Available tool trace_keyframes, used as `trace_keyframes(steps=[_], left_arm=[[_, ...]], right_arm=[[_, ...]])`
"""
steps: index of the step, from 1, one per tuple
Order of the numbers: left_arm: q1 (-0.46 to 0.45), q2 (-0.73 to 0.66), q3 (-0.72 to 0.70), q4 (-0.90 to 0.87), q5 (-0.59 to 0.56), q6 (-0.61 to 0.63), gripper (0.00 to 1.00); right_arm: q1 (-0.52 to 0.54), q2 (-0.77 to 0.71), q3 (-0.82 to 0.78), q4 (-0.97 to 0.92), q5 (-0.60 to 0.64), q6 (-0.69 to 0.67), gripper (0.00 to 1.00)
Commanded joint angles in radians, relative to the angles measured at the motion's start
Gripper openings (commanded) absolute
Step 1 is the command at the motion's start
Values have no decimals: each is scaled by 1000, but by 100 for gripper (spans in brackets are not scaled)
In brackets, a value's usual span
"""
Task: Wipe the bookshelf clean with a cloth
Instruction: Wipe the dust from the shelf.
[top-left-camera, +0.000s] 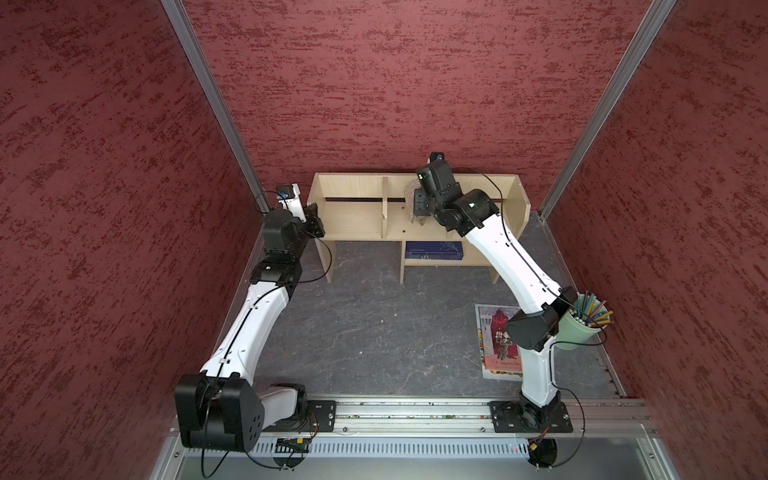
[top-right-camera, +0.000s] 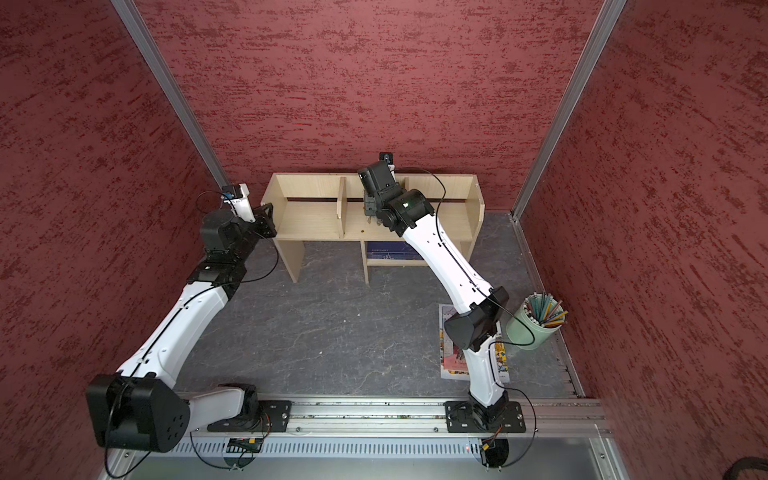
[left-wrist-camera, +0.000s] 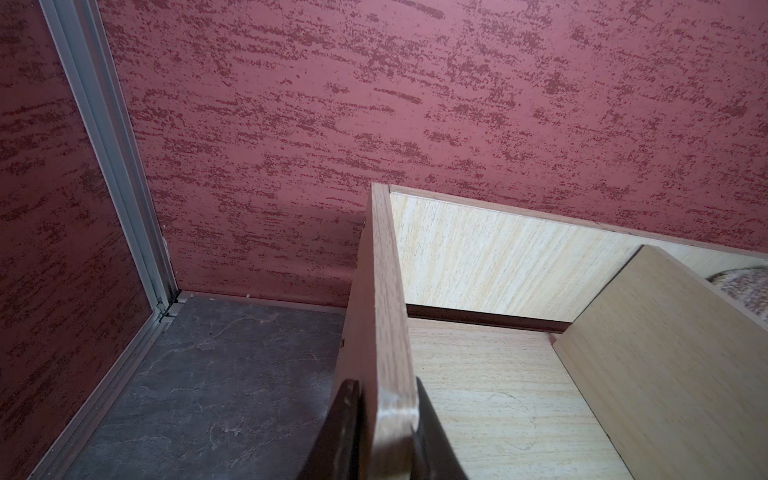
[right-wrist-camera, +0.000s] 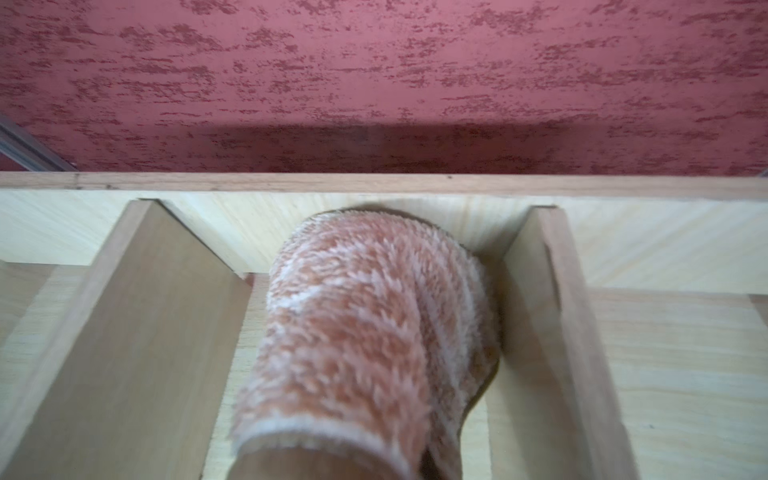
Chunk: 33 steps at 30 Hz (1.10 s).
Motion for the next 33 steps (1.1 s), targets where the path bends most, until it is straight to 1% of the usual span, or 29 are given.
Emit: trace_keyframes(steps=[1, 4, 7, 9, 15, 17, 19, 21, 23, 26, 30, 32, 33], left_arm=[[-33, 10, -33, -112, 105, -114, 0], [-34, 10, -34, -112, 105, -114, 0], [-34, 11, -34, -112, 102, -114, 0], [-35, 12, -35, -111, 104, -114, 0], [-34, 18, -33, -113, 105, -117, 0], [-34, 20, -33, -113, 104, -116, 0], [-36, 21, -33, -113, 104, -117, 0], [-35, 22, -33, -113, 105, -116, 0], [-36, 22, -32, -114, 104, -117, 0], [-36, 19, -32, -114, 104, -118, 0], [-36, 20, -33, -116, 104, -119, 0], [-38, 22, -31, -114, 105, -121, 0], [-38, 22, -32, -114, 104, -122, 0]], right_arm=[[4, 11, 34, 97, -140, -12, 0], [17, 13, 22, 139, -198, -4, 0], [38, -7, -36, 160, -213, -12, 0], [51, -40, -125, 193, -219, -20, 0], [61, -210, -478, 302, -189, 3, 0], [61, -251, -545, 302, -159, 4, 0], [61, -284, -568, 281, -113, -6, 0], [61, -298, -551, 243, -47, -18, 0], [56, -284, -493, 181, 63, -36, 0], [44, -249, -405, 132, 159, -55, 0], [23, -181, -265, 103, 215, -71, 0], [19, -140, -194, 103, 195, -82, 0], [18, -120, -160, 109, 163, -89, 0]])
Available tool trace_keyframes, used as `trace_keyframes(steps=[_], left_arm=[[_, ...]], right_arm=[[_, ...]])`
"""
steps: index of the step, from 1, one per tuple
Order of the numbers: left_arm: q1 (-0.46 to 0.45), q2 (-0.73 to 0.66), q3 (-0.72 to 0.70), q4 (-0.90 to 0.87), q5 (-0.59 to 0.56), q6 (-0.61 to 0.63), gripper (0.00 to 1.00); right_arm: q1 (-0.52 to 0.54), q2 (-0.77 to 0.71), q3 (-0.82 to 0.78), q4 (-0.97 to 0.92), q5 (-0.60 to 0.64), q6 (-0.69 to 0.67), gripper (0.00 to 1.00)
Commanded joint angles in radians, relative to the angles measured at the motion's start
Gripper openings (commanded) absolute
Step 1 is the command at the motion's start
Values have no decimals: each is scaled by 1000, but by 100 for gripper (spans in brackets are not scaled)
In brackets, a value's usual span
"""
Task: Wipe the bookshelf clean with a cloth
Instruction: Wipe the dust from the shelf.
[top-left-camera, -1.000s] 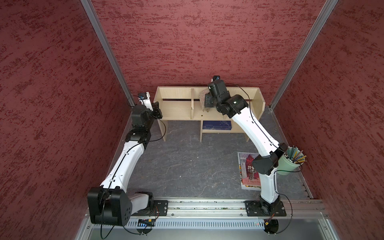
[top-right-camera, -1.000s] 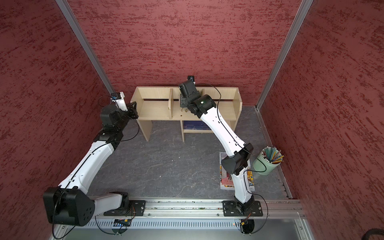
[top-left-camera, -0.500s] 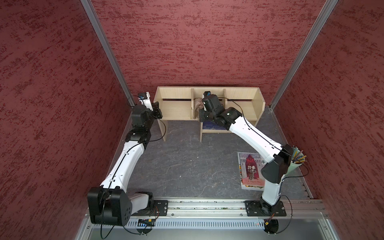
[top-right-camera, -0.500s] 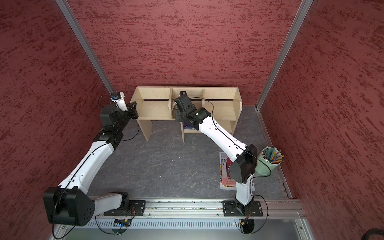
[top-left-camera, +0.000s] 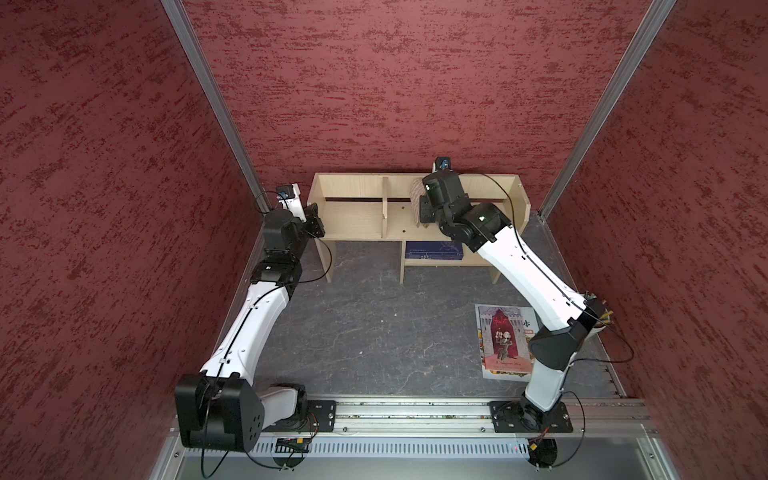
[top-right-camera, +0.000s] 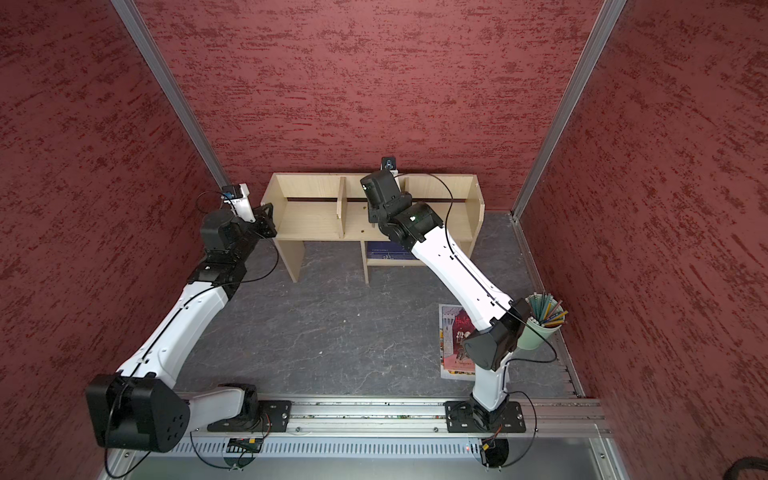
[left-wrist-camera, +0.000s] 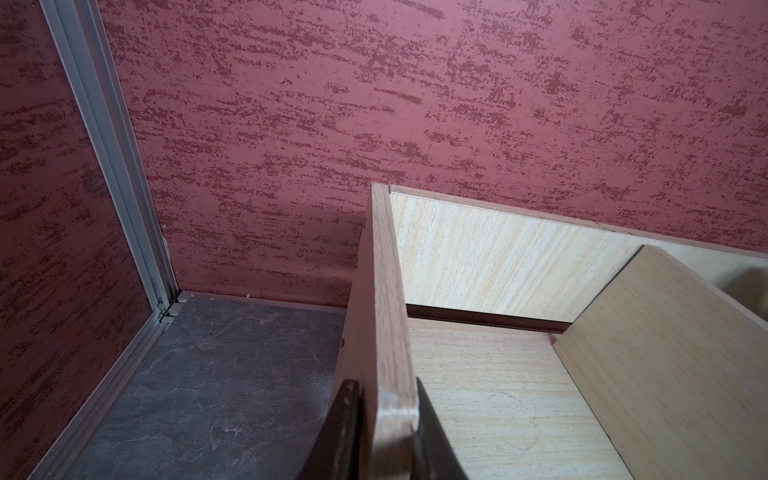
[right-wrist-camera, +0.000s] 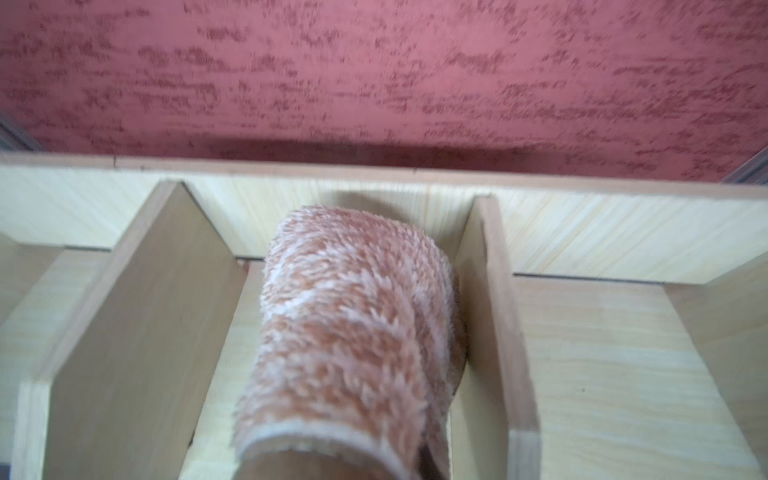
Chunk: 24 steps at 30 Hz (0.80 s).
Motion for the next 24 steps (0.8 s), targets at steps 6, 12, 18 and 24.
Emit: trace_keyframes(steps=[6, 12, 18, 24], left_arm=[[-38, 24, -33, -113, 105, -120, 0], [-40, 26, -35, -115, 102, -116, 0], [-40, 29, -34, -114, 101, -117, 0], [-41, 29, -35, -114, 99, -115, 0]], right_arm=[[14, 161, 240, 30, -178, -40, 0], [23, 176, 225, 55, -291, 7, 0], [46, 4, -125, 161, -327, 35, 0], [51, -112, -312, 139, -230, 23, 0]])
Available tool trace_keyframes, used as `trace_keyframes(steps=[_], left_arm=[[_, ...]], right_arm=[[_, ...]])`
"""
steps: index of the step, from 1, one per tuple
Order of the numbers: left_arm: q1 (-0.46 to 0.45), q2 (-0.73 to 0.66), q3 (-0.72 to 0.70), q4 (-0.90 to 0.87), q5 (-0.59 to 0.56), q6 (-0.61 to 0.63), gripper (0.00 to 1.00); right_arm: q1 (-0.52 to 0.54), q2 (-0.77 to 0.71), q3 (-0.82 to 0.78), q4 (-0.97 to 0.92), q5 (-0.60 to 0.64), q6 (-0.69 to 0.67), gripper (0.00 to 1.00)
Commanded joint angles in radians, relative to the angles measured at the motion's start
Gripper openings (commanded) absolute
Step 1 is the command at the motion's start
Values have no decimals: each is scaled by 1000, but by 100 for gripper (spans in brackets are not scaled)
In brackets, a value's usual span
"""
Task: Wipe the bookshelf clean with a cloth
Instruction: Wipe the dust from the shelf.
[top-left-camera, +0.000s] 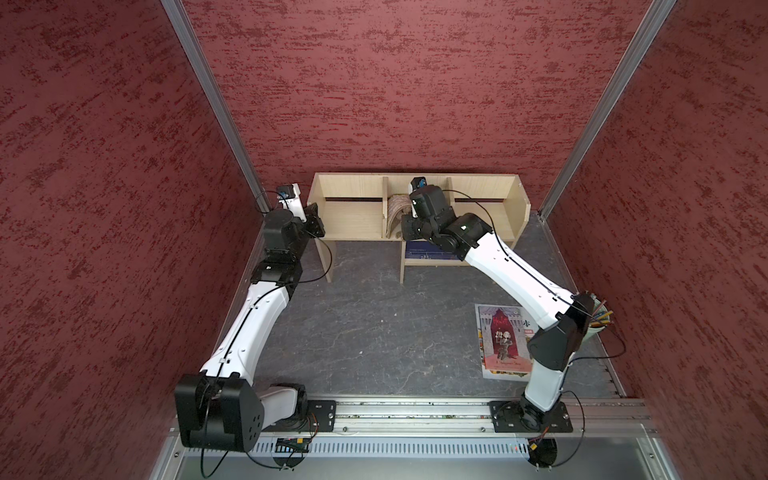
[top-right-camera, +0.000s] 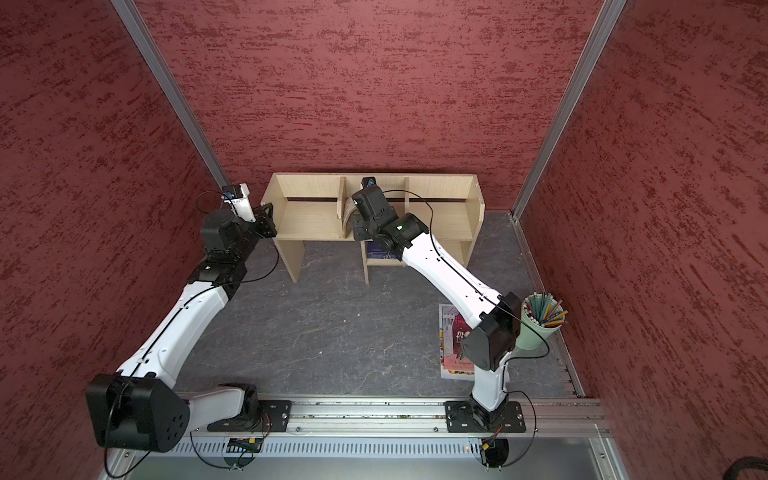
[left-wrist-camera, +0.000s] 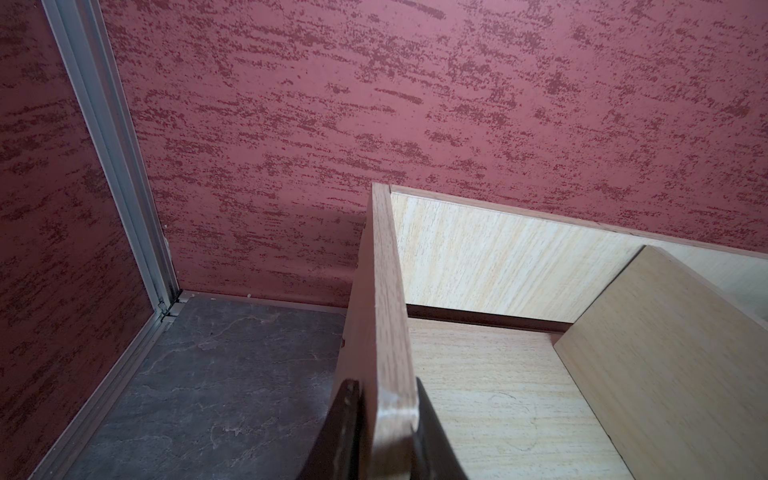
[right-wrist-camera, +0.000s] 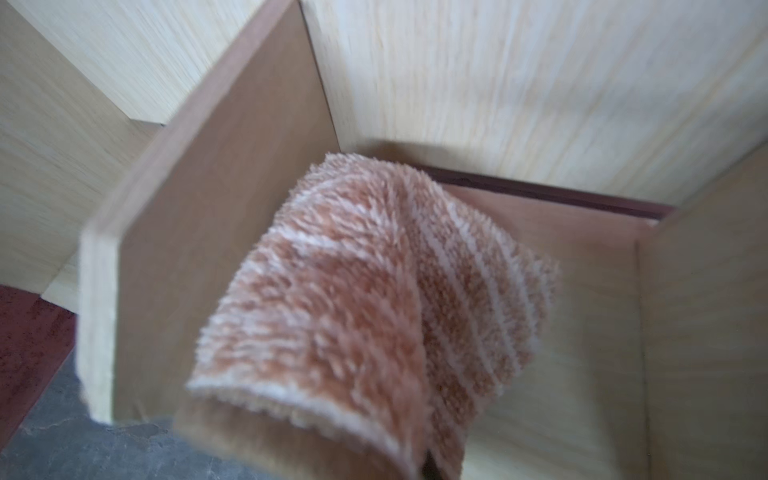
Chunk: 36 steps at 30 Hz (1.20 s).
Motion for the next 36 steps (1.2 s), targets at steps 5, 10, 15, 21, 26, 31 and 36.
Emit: trace_keyframes(steps=[5, 10, 15, 21, 26, 31, 36], left_arm=[[-37, 28, -35, -113, 106, -116, 0], [-39, 24, -34, -116, 104, -114, 0], [-39, 18, -35, -115, 102, -114, 0], [-39, 16, -34, -115, 103, -115, 0], [-41, 14, -35, -116, 102, -115, 0], [-41, 17, -34, -115, 102, -114, 0], [-40, 16, -34, -116, 100, -115, 0]], right_arm=[[6, -55, 9, -85, 239, -30, 0], [-13, 25, 203, -152, 386, -63, 0], [-45, 156, 446, -233, 379, -77, 0], [-40, 237, 579, -180, 94, -79, 0], [-21, 246, 576, -116, -1, -68, 0], [-18, 245, 574, -113, -12, -69, 0], [-26, 227, 575, -181, 220, -80, 0]])
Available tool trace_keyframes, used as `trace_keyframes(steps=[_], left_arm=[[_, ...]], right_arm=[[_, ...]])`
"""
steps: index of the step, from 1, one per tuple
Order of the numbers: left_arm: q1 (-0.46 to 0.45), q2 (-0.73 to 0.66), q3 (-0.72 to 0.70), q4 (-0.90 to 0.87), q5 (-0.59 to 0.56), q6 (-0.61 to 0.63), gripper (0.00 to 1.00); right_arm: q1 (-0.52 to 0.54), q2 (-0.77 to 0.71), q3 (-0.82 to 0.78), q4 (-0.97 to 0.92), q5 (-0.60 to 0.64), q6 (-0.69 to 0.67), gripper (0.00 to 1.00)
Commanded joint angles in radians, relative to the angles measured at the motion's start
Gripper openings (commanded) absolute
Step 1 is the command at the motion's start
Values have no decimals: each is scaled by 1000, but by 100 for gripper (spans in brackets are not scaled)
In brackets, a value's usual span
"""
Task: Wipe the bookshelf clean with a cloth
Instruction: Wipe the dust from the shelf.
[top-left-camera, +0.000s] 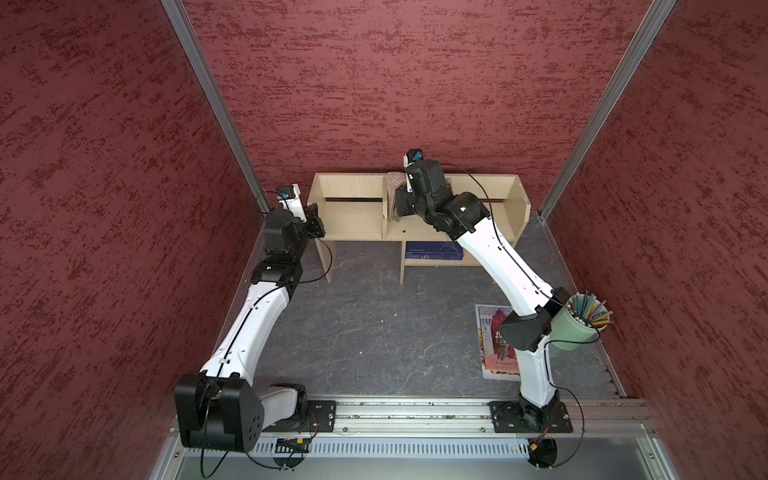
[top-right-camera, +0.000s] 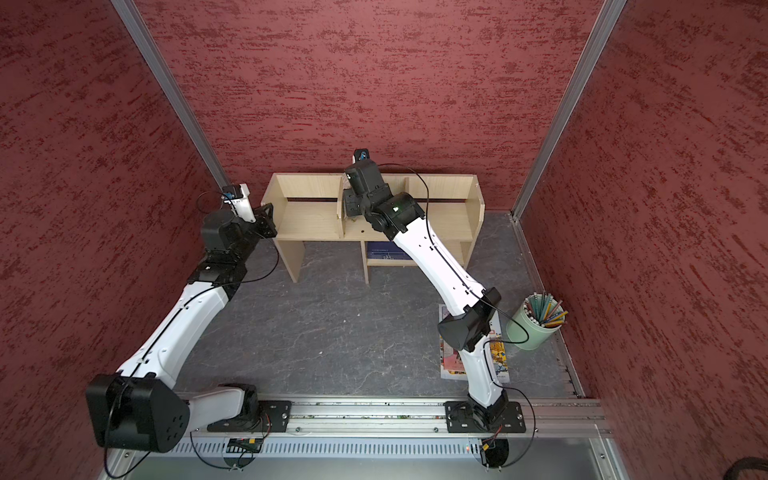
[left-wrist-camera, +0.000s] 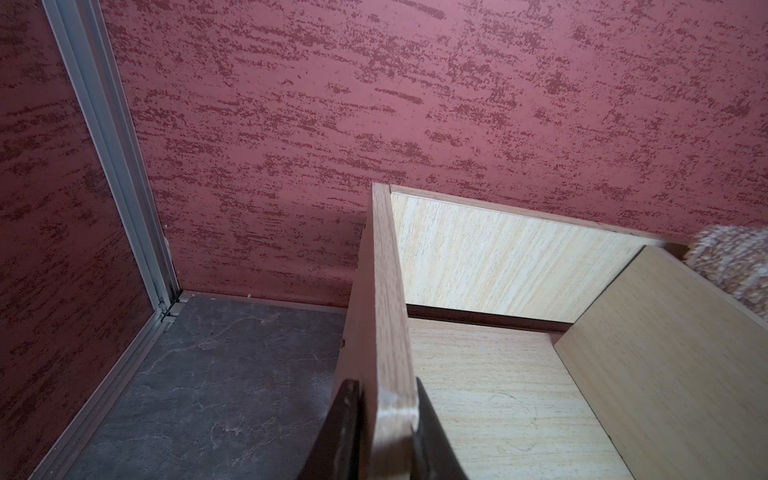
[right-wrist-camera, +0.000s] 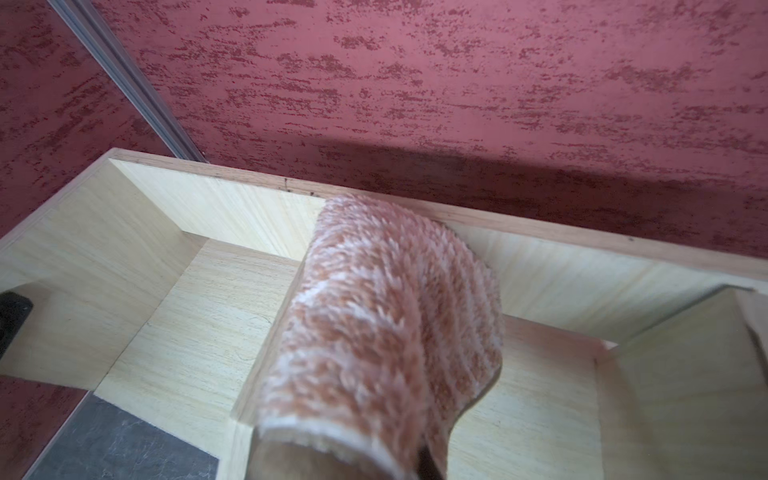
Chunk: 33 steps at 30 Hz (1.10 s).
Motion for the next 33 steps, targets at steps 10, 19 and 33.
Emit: trace_keyframes(steps=[10, 19, 33], left_arm=[[-40, 12, -36, -116, 97, -115, 0], [-40, 15, -36, -115, 102, -117, 0], [-41, 16, -36, -114, 101, -118, 0]], right_arm=[[-42, -164, -178, -81, 237, 30, 0], [-25, -316, -527, 63, 110, 101, 0], [37, -245, -534, 207, -150, 148, 0]])
